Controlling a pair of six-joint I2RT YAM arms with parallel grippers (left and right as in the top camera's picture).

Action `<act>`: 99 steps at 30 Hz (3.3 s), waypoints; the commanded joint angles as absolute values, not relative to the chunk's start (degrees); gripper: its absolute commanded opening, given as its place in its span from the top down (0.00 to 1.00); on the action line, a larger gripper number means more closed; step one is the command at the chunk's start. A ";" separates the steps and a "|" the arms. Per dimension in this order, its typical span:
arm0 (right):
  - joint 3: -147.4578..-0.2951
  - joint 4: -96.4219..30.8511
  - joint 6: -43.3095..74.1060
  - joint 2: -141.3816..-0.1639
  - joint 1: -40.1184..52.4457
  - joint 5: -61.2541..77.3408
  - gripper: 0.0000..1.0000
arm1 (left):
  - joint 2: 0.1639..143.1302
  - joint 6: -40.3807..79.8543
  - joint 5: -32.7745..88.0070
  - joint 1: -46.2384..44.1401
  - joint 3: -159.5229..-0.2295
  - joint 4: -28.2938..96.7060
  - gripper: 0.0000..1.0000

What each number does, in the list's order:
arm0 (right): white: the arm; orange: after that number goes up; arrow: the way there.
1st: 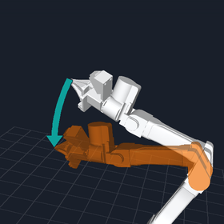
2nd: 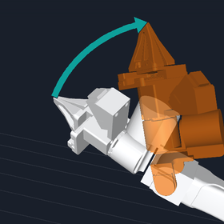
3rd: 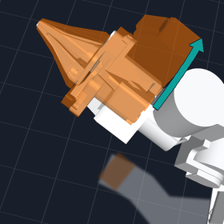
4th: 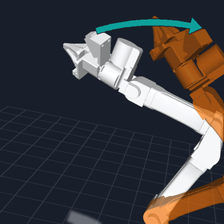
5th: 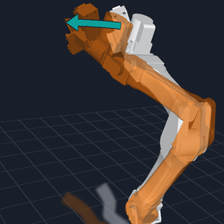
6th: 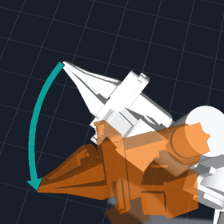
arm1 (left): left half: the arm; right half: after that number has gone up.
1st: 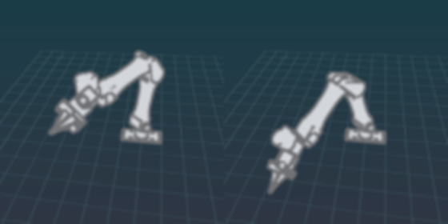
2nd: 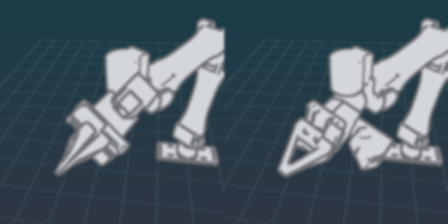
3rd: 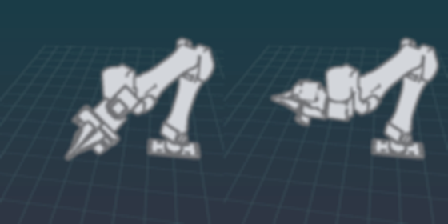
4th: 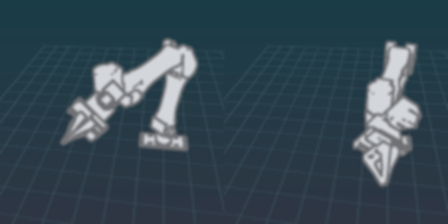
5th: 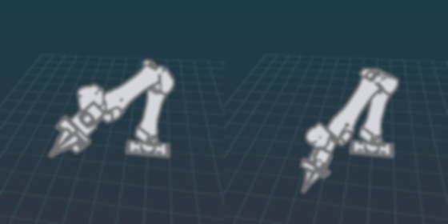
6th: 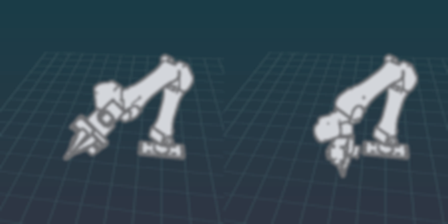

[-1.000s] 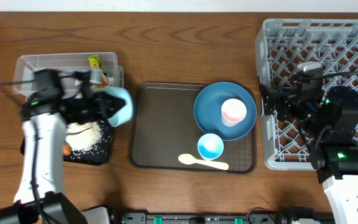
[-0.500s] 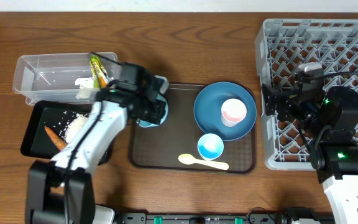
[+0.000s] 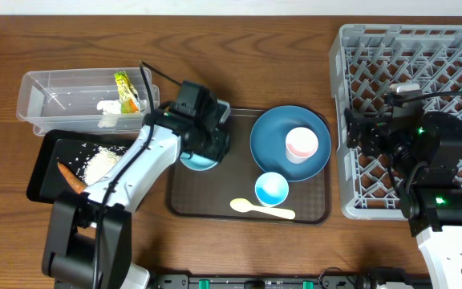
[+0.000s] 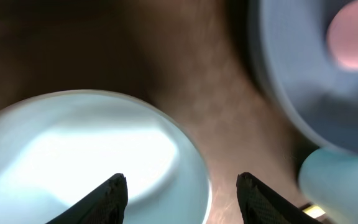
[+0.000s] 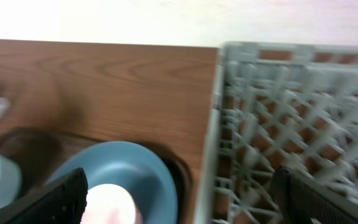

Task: Sort waste into correct bins and load items into the dishwasher rack
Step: 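Set the empty bowl back down on the brown tray, then grasp the pink cup from the teal plate with the left gripper, then lift the pink cup and hand it to the right gripper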

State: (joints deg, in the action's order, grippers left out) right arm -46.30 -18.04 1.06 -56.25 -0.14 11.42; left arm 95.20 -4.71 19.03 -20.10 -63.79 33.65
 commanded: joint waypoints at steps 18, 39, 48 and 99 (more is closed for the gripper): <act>-47.72 -19.07 1.91 -56.25 0.78 4.49 0.06 | 97.19 -2.92 24.80 -30.59 -72.10 19.09 0.41; -47.72 -19.09 1.91 -56.25 0.78 4.51 0.06 | 111.20 -2.70 20.64 -39.68 -72.10 12.51 0.65; -47.72 -19.14 1.89 -56.25 0.78 4.49 0.06 | 107.46 -0.01 20.10 -36.36 -72.14 11.25 0.94; -47.72 1.65 -15.03 -67.51 1.39 68.79 0.14 | 100.73 34.50 82.94 -24.21 -72.14 -11.73 0.94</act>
